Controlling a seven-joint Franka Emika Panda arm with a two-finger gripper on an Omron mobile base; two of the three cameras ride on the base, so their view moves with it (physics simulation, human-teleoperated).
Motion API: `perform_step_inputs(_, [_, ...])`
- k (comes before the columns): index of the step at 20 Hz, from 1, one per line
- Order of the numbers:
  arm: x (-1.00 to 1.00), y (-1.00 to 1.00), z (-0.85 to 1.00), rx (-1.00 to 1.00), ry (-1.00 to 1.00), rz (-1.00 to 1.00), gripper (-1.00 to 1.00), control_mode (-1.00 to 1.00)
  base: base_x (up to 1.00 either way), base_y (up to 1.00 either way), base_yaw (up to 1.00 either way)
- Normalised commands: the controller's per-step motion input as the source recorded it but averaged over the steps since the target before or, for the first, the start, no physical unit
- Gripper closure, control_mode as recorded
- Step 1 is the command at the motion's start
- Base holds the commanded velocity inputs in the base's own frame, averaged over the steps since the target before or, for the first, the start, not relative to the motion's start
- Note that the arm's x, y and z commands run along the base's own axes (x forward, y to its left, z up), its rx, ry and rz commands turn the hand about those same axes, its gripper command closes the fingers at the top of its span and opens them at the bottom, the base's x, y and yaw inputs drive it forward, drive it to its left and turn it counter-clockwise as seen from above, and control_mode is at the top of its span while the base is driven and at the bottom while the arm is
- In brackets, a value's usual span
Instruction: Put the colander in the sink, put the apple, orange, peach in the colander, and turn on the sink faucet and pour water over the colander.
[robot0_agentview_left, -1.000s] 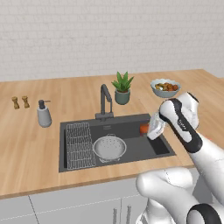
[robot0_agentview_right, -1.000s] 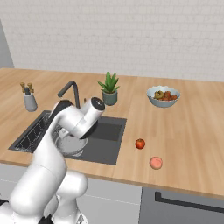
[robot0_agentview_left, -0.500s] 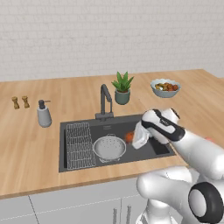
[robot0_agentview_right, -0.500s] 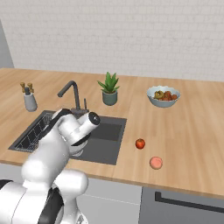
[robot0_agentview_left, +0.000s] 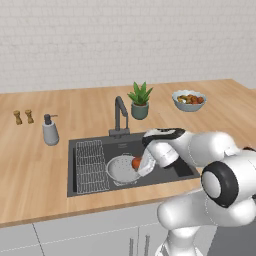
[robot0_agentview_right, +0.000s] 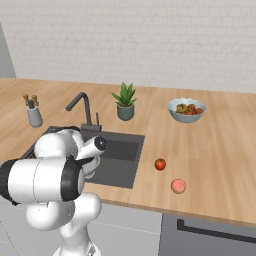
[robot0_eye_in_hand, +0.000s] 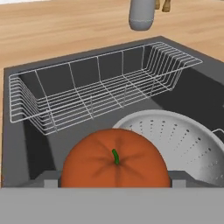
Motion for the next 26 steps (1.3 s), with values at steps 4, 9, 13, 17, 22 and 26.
perform_step_inputs(4, [0.37,0.14,-0.51,0.00,0.00,0.00,1.00,-1.00,0.00,0.00,0.00])
perform_step_inputs(9, [0.37,0.12,-0.29,0.00,0.00,0.00,1.00,-1.00,0.00,0.00,0.00])
perform_step_inputs(13, [0.38,0.11,-0.28,0.00,0.00,0.00,1.00,-1.00,0.00,0.00,0.00])
perform_step_inputs(17, [0.35,0.13,-0.30,0.00,0.00,0.00,1.00,-1.00,0.00,0.00,0.00])
perform_step_inputs(22, [0.33,0.10,-0.25,0.00,0.00,0.00,1.00,-1.00,0.00,0.00,0.00])
perform_step_inputs(26, [0.32,0.09,-0.24,0.00,0.00,0.00,1.00,-1.00,0.00,0.00,0.00])
